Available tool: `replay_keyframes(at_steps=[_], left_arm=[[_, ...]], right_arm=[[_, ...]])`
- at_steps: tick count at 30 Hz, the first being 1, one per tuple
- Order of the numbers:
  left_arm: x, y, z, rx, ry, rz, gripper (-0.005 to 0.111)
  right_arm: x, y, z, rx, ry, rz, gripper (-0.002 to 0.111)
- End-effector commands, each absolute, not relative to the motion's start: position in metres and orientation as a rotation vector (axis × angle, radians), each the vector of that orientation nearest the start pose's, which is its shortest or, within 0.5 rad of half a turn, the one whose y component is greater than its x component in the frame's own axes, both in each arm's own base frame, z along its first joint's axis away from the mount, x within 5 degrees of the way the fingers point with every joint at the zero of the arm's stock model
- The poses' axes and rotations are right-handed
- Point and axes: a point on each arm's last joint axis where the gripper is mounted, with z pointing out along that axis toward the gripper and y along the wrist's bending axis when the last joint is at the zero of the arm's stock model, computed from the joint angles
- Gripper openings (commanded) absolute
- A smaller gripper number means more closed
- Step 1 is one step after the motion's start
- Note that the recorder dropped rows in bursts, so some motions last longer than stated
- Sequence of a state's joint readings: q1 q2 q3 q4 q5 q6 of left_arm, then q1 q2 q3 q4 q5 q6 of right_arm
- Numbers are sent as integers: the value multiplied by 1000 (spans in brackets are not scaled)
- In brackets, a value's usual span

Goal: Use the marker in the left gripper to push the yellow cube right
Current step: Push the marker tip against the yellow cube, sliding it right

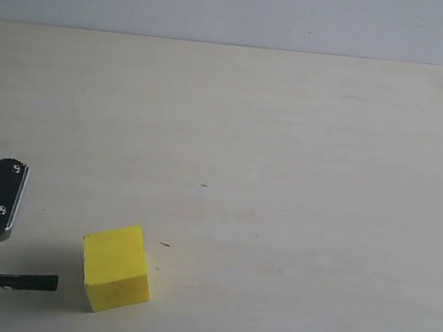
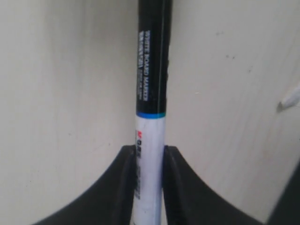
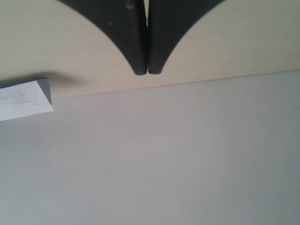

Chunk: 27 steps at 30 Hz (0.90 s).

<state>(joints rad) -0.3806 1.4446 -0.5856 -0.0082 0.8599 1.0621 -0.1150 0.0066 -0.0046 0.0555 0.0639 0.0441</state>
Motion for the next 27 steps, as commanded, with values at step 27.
replay_keyframes(at_steps=[27], left_arm=[[199,-104,153,2209,2118,101,0]], right_arm=[[56,-7,208,160,1537,-23,0]])
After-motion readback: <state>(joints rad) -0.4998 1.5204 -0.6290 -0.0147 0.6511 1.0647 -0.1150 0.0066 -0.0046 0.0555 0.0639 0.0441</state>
